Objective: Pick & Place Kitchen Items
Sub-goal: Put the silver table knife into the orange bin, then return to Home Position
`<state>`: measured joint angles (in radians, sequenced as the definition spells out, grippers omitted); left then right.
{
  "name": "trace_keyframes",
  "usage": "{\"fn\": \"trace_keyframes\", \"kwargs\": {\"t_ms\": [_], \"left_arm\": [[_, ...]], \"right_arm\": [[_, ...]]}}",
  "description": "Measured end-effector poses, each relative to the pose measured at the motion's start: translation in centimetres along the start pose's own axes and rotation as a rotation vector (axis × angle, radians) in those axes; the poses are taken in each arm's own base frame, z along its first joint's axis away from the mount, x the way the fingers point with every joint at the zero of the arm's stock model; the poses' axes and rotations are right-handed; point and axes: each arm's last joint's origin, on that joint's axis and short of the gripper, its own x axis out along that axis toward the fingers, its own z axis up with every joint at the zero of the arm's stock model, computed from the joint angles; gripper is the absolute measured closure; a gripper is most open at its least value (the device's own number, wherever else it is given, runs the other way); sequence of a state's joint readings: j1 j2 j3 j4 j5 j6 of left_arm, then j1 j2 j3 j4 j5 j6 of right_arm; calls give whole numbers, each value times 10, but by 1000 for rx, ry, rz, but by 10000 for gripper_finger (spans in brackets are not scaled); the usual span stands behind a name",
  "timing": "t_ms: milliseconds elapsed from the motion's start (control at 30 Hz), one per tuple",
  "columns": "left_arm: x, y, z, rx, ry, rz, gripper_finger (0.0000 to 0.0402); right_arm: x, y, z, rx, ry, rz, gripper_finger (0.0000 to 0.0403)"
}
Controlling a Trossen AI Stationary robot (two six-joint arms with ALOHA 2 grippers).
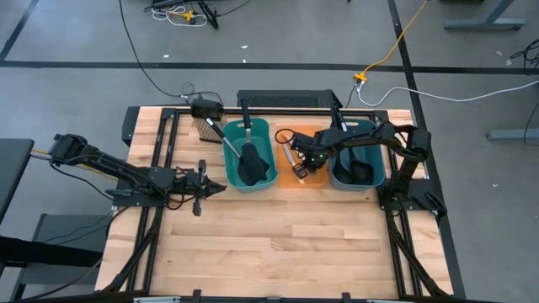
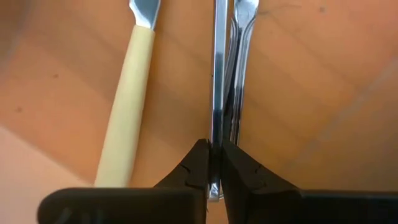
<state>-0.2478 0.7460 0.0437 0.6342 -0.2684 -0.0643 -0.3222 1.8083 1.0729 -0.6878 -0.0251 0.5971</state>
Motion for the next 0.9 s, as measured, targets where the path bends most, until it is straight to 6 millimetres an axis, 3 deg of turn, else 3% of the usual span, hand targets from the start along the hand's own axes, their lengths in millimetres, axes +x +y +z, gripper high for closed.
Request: {"fn": "trace_keyframes", "kwargs": {"t_ms": [200,467,667,767,900], "left_arm": [[0,0,0,0,0,0,383],[0,0,0,0,1,0,383],[0,0,0,0,1,0,383],[0,0,0,0,1,0,383],[0,0,0,26,-1,3,383]], "right_arm": [[1,-1,0,-18,0,11,369],[2,-1,1,-23,8,38,321],[-2,-1,2,-36,13,41,314],[-19,1,3,-72,8,47,313],[-61,7,7,-131,-90,38,313]]}}
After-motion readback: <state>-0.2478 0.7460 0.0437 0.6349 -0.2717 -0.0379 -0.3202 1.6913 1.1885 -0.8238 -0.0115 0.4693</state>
